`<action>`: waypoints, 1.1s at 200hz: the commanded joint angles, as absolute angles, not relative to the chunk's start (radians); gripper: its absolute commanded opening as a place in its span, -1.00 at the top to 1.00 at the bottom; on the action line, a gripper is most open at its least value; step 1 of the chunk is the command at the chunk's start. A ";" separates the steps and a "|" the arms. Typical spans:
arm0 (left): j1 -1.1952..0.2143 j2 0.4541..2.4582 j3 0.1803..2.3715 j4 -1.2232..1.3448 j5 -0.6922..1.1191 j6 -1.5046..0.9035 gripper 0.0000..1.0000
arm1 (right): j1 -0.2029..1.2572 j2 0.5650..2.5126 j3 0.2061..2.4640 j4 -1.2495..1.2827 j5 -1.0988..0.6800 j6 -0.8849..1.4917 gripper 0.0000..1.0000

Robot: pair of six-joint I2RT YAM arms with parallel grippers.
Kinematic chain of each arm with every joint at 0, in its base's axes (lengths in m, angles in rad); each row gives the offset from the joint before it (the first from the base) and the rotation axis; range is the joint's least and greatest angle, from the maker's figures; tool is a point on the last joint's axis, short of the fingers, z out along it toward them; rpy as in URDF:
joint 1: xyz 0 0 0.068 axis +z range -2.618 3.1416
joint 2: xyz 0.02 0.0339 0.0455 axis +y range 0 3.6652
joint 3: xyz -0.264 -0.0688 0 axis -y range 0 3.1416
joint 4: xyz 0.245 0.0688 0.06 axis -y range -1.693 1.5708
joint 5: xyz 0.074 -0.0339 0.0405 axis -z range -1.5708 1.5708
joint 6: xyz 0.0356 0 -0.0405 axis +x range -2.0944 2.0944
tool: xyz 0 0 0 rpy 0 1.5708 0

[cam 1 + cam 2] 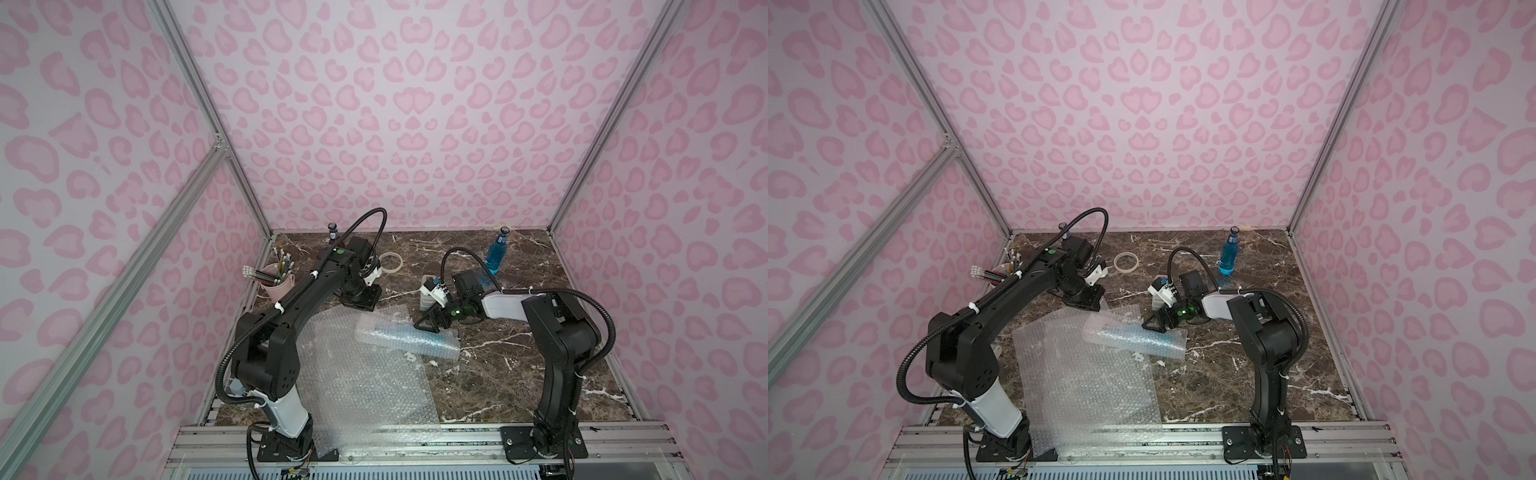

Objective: Wrap wine bottles in bubble wrap
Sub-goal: Adjust the bubble wrap on the bubble wrap.

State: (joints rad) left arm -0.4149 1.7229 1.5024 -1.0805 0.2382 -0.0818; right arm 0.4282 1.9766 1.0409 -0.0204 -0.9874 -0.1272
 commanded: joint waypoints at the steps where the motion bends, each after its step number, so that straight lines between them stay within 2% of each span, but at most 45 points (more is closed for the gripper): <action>1: -0.407 1.713 1.491 -1.100 0.240 -0.067 0.90 | 0.442 2.008 1.053 -0.116 -1.032 -0.154 -0.75; 69: -0.405 1.729 1.473 -1.081 0.258 -0.071 0.90 | 0.466 2.057 1.118 -0.190 -1.143 -0.216 -0.72; 123: -0.405 1.741 1.464 -1.068 0.270 -0.074 0.89 | 0.476 1.995 1.094 -0.195 -1.178 -0.239 -0.71; 184: -0.405 1.745 1.462 -1.061 0.282 -0.079 0.89 | 0.509 1.949 1.066 -0.255 -1.124 -0.304 -0.70; 220: -0.405 1.744 1.462 -1.062 0.283 -0.080 0.89 | 0.552 1.907 1.049 -0.245 -1.012 -0.314 -0.65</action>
